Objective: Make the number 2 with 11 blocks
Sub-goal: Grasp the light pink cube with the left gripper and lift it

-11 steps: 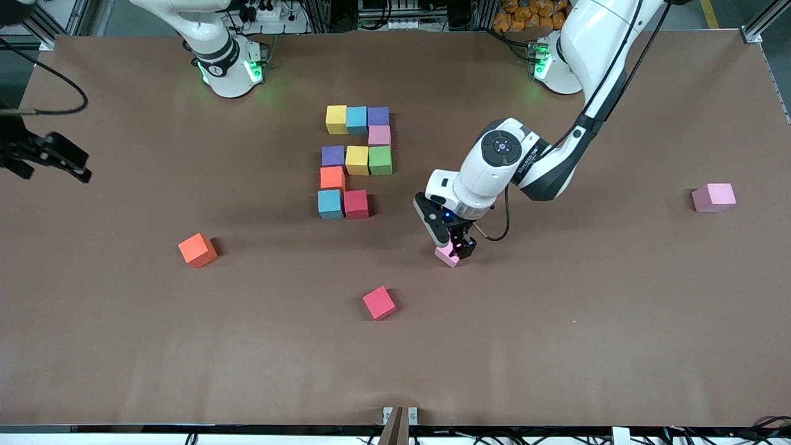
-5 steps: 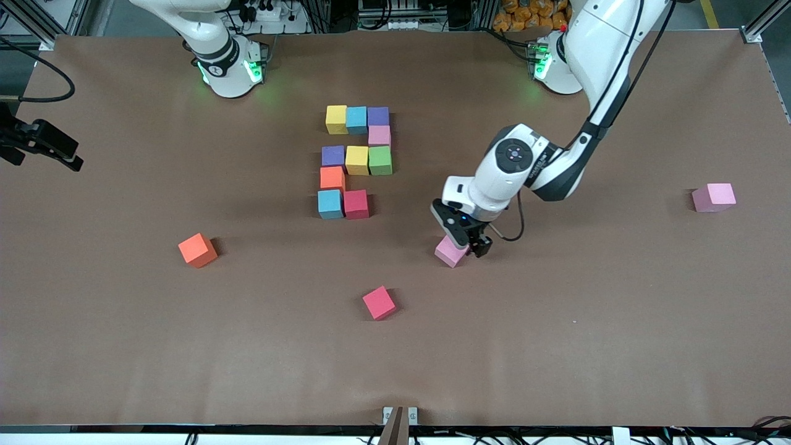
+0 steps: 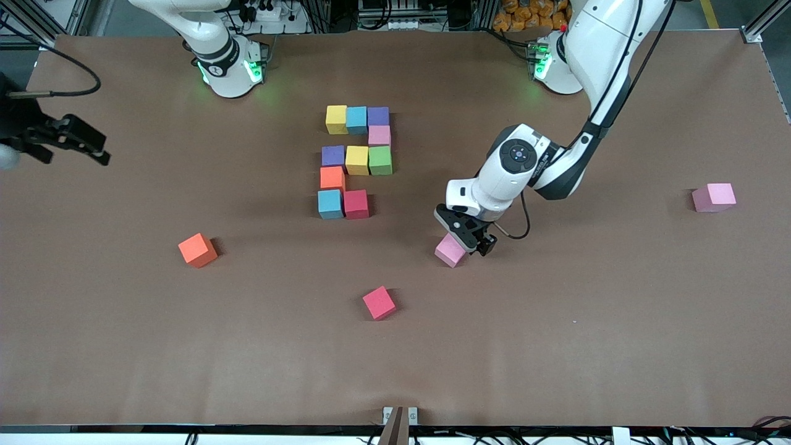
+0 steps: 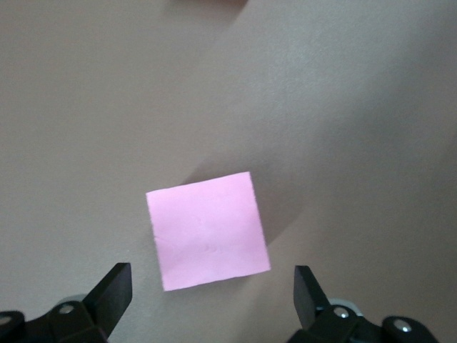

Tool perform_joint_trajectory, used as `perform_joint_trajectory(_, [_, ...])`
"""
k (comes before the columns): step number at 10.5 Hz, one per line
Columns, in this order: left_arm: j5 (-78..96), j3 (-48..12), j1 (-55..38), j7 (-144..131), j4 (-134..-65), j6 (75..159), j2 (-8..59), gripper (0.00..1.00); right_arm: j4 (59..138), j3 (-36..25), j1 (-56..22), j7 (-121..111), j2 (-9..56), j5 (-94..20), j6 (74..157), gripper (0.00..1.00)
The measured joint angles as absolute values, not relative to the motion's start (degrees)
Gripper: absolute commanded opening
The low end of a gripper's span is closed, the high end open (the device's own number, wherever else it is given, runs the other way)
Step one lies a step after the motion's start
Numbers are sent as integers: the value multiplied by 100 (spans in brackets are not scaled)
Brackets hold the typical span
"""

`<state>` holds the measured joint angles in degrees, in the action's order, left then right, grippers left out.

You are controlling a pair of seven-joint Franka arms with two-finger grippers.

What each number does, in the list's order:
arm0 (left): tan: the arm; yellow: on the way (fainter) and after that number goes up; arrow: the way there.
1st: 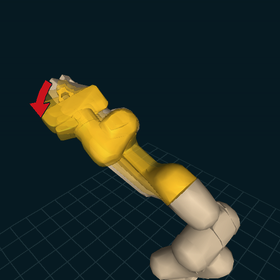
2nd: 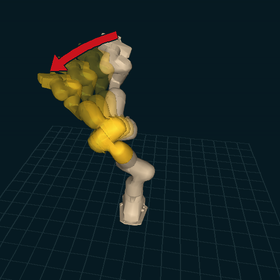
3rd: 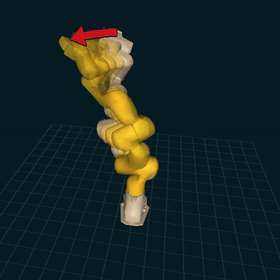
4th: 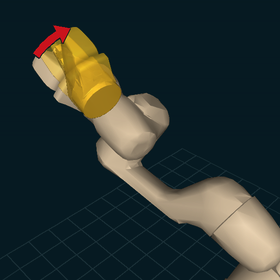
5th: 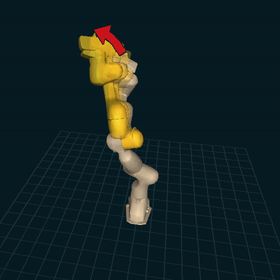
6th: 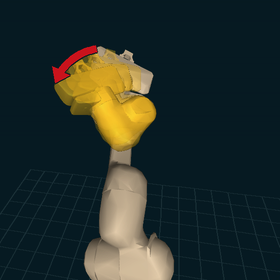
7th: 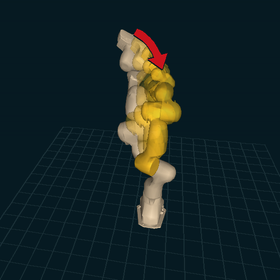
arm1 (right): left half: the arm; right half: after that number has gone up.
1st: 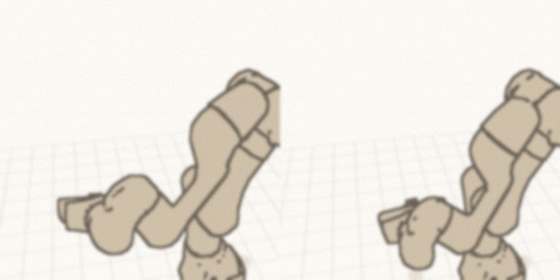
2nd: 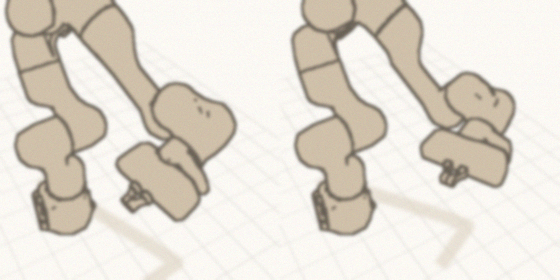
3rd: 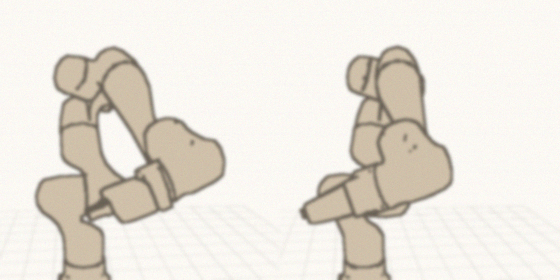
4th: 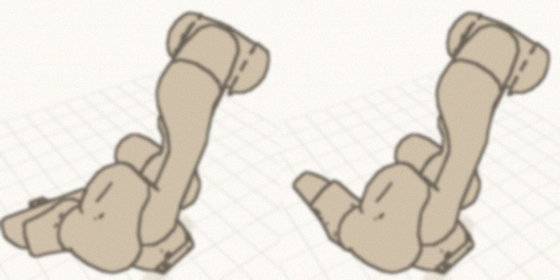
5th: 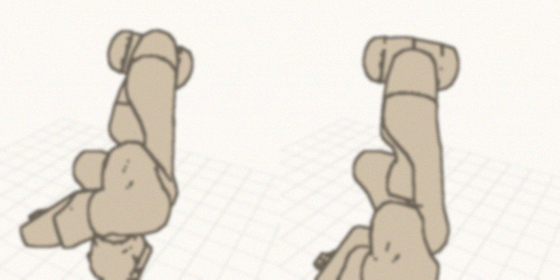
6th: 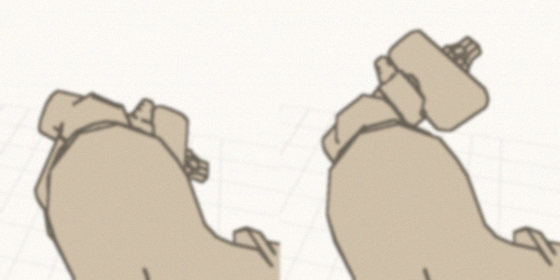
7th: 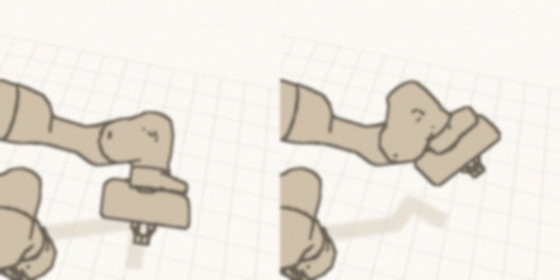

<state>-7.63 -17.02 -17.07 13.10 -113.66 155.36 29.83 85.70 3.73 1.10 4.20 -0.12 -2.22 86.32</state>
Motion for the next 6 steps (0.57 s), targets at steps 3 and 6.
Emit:
perform_joint_trajectory(3, [-762, -1545, -1861, 1210, -11280, 15536, 3017, 100, 8570, 352, 112, 347, -9, -272, 8669, 100])
perform_joint_trajectory(6, [-762, -1393, -1997, 1210, -11090, 15537, 3121, 100, 8570, 344, 112, 320, 35, -272, 8754, 100])
